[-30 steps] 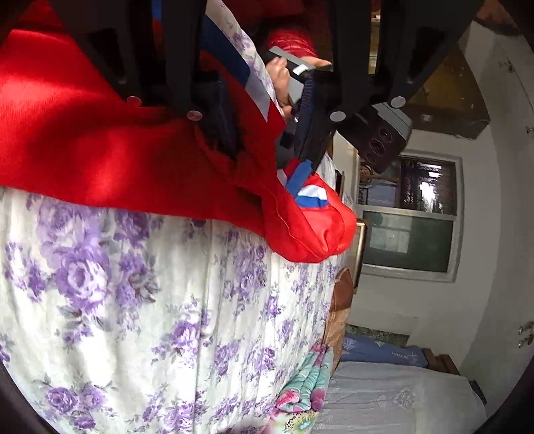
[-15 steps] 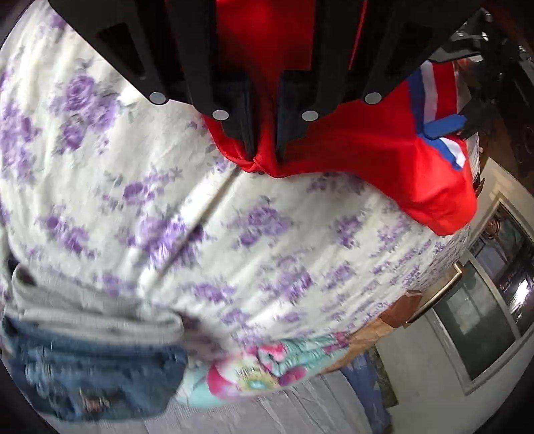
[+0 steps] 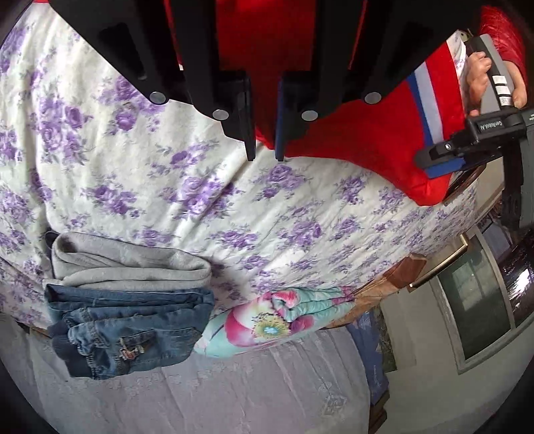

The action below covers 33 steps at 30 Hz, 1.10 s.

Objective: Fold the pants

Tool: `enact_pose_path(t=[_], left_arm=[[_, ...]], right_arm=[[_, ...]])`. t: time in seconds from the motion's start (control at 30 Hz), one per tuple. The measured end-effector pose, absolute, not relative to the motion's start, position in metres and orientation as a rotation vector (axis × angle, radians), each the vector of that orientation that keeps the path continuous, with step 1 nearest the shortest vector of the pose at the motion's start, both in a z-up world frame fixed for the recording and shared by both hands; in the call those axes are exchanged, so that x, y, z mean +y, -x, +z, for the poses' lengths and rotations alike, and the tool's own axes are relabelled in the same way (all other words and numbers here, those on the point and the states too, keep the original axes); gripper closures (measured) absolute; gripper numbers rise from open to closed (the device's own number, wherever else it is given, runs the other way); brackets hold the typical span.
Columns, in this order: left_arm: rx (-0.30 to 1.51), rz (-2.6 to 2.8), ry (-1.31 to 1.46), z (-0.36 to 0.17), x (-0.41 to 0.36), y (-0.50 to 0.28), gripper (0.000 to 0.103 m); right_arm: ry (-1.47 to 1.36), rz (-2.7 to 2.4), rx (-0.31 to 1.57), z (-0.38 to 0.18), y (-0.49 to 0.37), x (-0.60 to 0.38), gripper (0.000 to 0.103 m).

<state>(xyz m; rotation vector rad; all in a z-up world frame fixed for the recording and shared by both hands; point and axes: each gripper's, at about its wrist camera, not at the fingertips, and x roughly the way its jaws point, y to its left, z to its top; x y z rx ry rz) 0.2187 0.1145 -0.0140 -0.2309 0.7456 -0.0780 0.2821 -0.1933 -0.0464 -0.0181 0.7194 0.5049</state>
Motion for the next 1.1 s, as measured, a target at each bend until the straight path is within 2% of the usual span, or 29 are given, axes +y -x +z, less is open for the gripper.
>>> enact_pose_path(t=[0.03,0.13,0.17,0.23,0.33,0.4,0.43,0.47,0.5,0.57,0.63,0.73,0.77,0.87,0.93,0.97,1.0,1.03,1.1], left_arm=[[0.723,-0.053,0.264,-0.014,0.122,-0.215,0.045],[0.673,-0.085,0.389,-0.017,0.141,-0.204,0.044],[0.672,-0.102,0.406,-0.015,0.141,-0.200,0.041],[0.652,-0.141,0.427,-0.004,0.138,-0.187,0.015],[0.594,-0.095,0.278,0.015,0.117,-0.173,0.005],[0.645,-0.040,0.139,0.007,0.101,-0.182,0.005],[0.707,-0.010,0.094,-0.005,0.097,-0.192,0.005],[0.762,0.022,0.063,-0.021,0.096,-0.201,0.005],[0.728,0.062,-0.015,-0.030,0.091,-0.202,0.005],[0.716,0.117,-0.169,-0.037,0.076,-0.200,0.005],[0.681,0.133,-0.136,-0.033,0.079,-0.192,0.005],[0.618,0.039,-0.001,-0.019,0.088,-0.172,0.005],[0.599,0.002,0.031,-0.014,0.088,-0.165,0.005],[0.593,-0.142,0.084,-0.007,0.075,-0.164,0.005],[0.668,-0.194,0.061,-0.020,0.059,-0.180,0.005],[0.728,-0.195,0.037,-0.032,0.048,-0.191,0.005],[0.842,-0.178,0.001,-0.045,0.040,-0.205,0.005],[0.865,-0.179,-0.017,-0.044,0.037,-0.210,0.005],[0.846,-0.197,0.010,-0.042,0.041,-0.210,0.005]], right_arm=[[-0.001,0.497,0.763,-0.052,-0.291,-0.197,0.091],[-0.150,0.508,0.837,-0.065,-0.308,-0.218,0.091],[-0.185,0.513,0.801,-0.060,-0.303,-0.226,0.091],[-0.162,0.529,0.698,-0.043,-0.283,-0.228,0.091],[-0.054,0.603,0.657,-0.032,-0.255,-0.206,0.089],[0.016,0.627,0.716,-0.041,-0.251,-0.186,0.085],[0.062,0.612,0.782,-0.052,-0.256,-0.178,0.070],[0.071,0.614,0.860,-0.065,-0.264,-0.174,0.061],[0.037,0.630,0.909,-0.072,-0.272,-0.176,0.061],[-0.060,0.626,0.890,-0.068,-0.273,-0.192,0.063],[-0.100,0.592,0.809,-0.053,-0.259,-0.209,0.062],[-0.181,0.609,0.711,-0.031,-0.224,-0.241,0.050],[-0.210,0.613,0.693,-0.027,-0.212,-0.254,0.043],[-0.265,0.567,0.733,-0.037,-0.191,-0.292,0.034],[-0.308,0.473,0.852,-0.065,-0.195,-0.319,0.034],[-0.361,0.492,0.860,-0.077,-0.196,-0.334,0.046],[-0.410,0.490,0.844,-0.079,-0.193,-0.346,0.051],[-0.463,0.456,0.852,-0.077,-0.186,-0.358,0.053],[-0.555,0.398,0.788,-0.065,-0.162,-0.382,0.044]])
